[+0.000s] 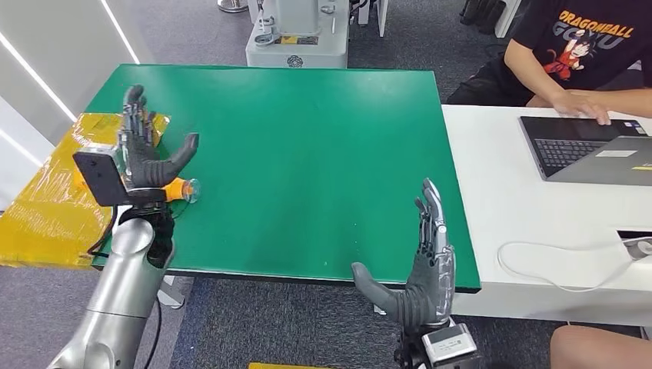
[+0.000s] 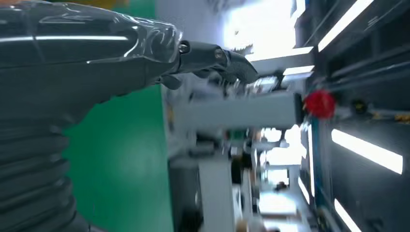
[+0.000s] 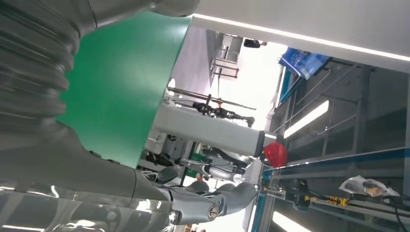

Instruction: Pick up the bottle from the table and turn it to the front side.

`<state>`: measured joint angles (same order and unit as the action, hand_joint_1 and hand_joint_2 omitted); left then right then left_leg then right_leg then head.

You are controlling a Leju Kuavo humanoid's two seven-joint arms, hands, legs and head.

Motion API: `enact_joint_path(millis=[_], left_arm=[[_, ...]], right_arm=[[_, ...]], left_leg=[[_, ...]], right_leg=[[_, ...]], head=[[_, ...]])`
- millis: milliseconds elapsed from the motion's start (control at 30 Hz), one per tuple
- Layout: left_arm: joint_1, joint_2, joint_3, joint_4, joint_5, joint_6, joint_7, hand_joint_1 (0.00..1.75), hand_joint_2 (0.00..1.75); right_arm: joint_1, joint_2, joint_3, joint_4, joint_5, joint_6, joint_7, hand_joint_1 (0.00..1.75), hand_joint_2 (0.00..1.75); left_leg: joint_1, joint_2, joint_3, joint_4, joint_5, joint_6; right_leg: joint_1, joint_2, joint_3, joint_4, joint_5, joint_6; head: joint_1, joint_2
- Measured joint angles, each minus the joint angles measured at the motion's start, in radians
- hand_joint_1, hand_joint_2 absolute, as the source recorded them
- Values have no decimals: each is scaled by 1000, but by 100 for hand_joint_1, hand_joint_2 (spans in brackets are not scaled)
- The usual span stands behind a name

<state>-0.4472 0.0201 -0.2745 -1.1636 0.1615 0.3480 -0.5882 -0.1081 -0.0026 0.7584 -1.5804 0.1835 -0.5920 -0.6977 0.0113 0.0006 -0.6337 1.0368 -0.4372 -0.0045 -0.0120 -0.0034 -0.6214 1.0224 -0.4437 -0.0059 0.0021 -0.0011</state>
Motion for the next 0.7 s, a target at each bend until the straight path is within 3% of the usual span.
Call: enact_joint_path(millis=[100, 233, 700], left_arm=[[32, -44, -58, -91, 138, -80, 34, 0, 175], [84, -85, -108, -168, 157, -132, 47, 0, 175], [230, -192, -134, -243, -126, -81, 38, 0, 175]], right_arm=[[-7, 1, 2, 7, 3, 9, 0, 0, 175], [-7, 10, -3, 11, 14, 35, 2, 0, 175], [12, 102, -93, -9, 6, 74, 106, 0, 175]], left_leg=[[0, 0, 0, 0, 0, 0], [0, 0, 0, 0, -1, 0], [0, 0, 1, -1, -1, -1]], right_leg=[[0, 0, 0, 0, 0, 0], [0, 0, 0, 0, -1, 0], [0, 0, 0, 0, -2, -1]], head=[[0, 0], [0, 0], [0, 0]])
